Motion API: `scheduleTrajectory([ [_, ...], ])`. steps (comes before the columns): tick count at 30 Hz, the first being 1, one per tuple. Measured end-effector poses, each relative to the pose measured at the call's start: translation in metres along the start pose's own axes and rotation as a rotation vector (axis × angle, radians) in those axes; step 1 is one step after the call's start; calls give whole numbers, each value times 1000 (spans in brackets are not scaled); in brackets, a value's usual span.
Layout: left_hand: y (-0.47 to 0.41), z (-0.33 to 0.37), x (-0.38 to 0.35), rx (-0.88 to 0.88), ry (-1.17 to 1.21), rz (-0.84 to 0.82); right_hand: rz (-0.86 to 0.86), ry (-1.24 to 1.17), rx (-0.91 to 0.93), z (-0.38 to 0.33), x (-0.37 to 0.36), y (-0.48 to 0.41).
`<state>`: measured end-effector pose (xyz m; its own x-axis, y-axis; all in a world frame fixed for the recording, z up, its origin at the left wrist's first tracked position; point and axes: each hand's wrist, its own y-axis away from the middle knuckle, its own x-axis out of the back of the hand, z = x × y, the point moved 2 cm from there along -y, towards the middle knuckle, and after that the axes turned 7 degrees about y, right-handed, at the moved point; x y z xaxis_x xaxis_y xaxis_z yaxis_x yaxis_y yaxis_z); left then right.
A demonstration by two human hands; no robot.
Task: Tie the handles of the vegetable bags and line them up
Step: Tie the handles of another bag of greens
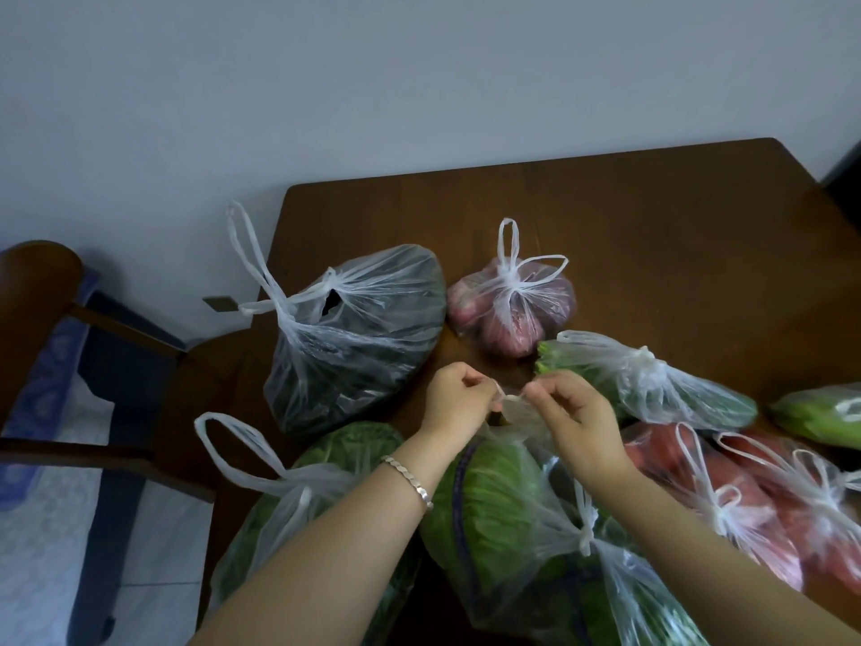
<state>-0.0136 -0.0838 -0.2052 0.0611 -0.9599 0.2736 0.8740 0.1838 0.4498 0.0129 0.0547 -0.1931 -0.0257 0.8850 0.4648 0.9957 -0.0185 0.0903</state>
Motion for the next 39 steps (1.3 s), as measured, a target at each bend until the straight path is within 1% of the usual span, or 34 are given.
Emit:
scheduleTrajectory([
  [2,-2,2,-4,-1,-34,49,-68,-220,-78,-4,-3,-1],
  [4,-9,5,-5,-33,-73,138,-138,-510,-219,-9,-8,-6],
  [5,-14,7,-4,-67,-113,188,-145,-551,-269,-10,-8,-8],
  [6,-18,9,-1,-103,-164,227,-147,-489,-291,-8,-5,-9],
  [8,-30,7,8,-141,-274,264,-148,-276,-286,1,3,-4],
  [9,-36,4,13,-132,-331,260,-162,-198,-295,10,8,1],
  [11,-44,-9,22,-92,-419,236,-219,-93,-374,30,19,11],
  [13,-46,-22,22,-38,-418,229,-258,-51,-473,44,21,17],
  [14,-46,-26,19,0,-376,246,-249,-52,-514,46,20,17],
  [16,-46,-28,14,72,-186,308,-192,-108,-562,42,19,14],
  [18,-47,-24,10,73,73,322,-126,-241,-499,35,19,10],
  [20,-43,-16,7,68,258,226,-117,-451,-396,24,19,4],
  [22,-33,-12,2,124,408,51,-133,-705,-333,15,12,-6],
  [24,-24,-11,-2,134,431,-91,-122,-837,-315,10,3,-20],
  [26,-20,-10,-1,91,398,-135,-93,-887,-364,10,-6,-31],
  [27,-20,-10,1,64,376,-138,-75,-866,-396,12,-10,-34],
  [28,-19,-10,3,34,352,-144,-59,-786,-407,16,-13,-36],
  [30,-19,-7,5,-17,296,-193,-59,-520,-377,20,-16,-40],
  [32,-18,-4,4,-69,225,-263,-61,-349,-331,22,-18,-43],
  [36,-22,12,-1,-191,101,-307,-96,-247,-290,18,-19,-42],
  [39,-29,21,-5,-206,65,-295,-161,-194,-224,16,-20,-37],
])
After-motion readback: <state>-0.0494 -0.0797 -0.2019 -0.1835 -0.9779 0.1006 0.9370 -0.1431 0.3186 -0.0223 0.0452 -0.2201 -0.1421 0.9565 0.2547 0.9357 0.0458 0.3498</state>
